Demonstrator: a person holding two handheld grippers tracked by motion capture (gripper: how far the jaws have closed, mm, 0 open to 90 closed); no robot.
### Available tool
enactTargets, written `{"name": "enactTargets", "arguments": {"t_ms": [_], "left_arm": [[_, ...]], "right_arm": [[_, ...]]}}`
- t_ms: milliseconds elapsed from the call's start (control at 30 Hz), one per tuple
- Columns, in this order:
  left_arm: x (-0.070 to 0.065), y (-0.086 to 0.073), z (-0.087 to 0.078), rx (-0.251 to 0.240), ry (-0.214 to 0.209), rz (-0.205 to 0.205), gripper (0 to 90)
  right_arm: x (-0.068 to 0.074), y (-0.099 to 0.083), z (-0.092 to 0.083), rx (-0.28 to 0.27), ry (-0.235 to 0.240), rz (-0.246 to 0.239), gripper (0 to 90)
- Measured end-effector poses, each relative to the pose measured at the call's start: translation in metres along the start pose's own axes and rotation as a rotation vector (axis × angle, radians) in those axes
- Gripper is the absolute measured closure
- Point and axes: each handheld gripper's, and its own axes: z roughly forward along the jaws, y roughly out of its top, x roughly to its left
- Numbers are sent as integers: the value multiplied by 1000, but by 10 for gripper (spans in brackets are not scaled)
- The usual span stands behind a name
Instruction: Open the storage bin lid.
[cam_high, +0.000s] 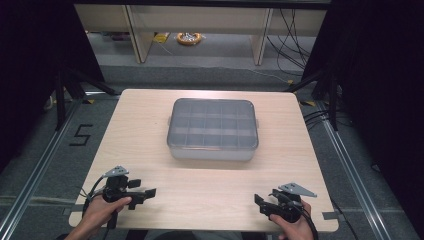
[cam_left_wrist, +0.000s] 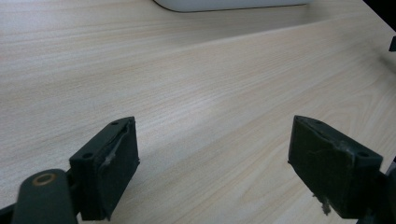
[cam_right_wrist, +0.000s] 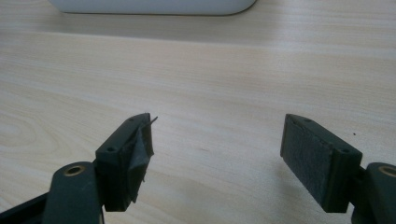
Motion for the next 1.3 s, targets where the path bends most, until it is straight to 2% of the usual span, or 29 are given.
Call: {"name": "enactTargets", "arguments": {"t_ms": [467,633,667,733,767,800,833,900,933,967,1000,1033,1067,1100,1133,1167,1233,1267,1300], "left_arm": [[1,1,0,-11,3,-4,154],[2,1,0,-16,12,-1,154],[2,1,-1,-10,7,-1,154],[2,1,-1,-9,5,-2,154],[2,1,-1,-11,2,-6,154],[2,1,-1,-11,2,-6,154],[2,1,-1,-14,4,-9,154],[2,2,-1,-16,3,-11,154],[2,2,-1,-16,3,-12,154],[2,2,-1,-15,3,-12,154],[2,2,0,-30,9,-15,154],[2,2,0,-30,9,-15,155],[2,2,0,-27,10,-16,155],[3,3,-1,-17,-5,-22,155],[3,3,0,-22,-7,-30,155],[3,4,0,-23,-8,-31,155],[3,4,0,-25,-10,-30,155],[3,4,0,-28,-12,-33,155],[3,5,0,-32,-14,-37,156]], "right_arm": [[-1,0,0,-9,3,-5,261],[-1,0,-1,-4,10,13,261],[2,0,-1,-7,28,66,261],[1,0,0,-21,18,53,261],[-1,0,0,-26,16,24,261],[-1,0,0,-26,16,24,261],[2,0,0,-24,23,75,261],[2,1,-2,-6,19,74,261],[-2,1,0,-34,25,42,261],[1,1,-1,-24,31,81,261],[0,1,-1,-32,35,87,261],[-4,2,-2,-32,33,47,261],[-3,1,0,-52,49,68,261],[-5,2,-1,-52,42,54,261],[-5,2,-2,-57,37,64,261],[-3,2,-2,-63,33,100,260],[-3,3,-4,-56,21,117,259],[-9,3,-2,-98,29,78,254],[-8,4,-4,-80,25,99,250]]}}
